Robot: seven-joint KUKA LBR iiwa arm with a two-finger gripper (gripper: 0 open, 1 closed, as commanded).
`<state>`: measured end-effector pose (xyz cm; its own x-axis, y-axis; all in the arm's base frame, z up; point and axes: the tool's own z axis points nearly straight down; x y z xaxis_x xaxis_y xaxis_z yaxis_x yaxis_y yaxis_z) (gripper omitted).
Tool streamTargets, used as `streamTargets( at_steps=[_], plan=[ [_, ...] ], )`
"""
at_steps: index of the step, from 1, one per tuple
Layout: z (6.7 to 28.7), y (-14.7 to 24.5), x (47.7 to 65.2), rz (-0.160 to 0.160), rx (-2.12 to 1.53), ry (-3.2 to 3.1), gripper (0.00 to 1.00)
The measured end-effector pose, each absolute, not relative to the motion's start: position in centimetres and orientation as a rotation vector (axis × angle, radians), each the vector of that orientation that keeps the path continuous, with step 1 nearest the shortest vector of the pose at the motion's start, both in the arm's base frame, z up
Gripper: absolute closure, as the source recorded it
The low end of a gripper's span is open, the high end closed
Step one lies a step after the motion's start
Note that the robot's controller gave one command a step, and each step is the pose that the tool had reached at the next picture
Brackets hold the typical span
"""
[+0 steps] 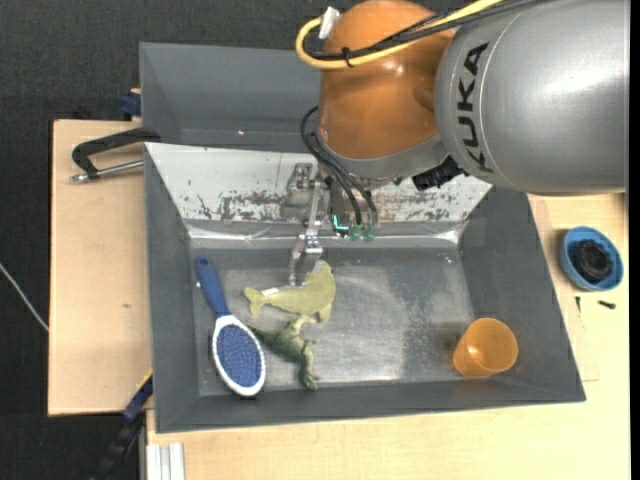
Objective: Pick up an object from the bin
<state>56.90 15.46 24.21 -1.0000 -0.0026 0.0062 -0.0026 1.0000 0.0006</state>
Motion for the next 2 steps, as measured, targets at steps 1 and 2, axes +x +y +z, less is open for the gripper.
streamTargets(
  at_steps=[1, 2],
  plan=[
    [9.37, 10.23, 51.8, -0.001, 0.233, -3.132, 0.0],
    [9.99, 10.35, 52.14, -0.003, 0.233, -3.142, 1.0]
  ],
)
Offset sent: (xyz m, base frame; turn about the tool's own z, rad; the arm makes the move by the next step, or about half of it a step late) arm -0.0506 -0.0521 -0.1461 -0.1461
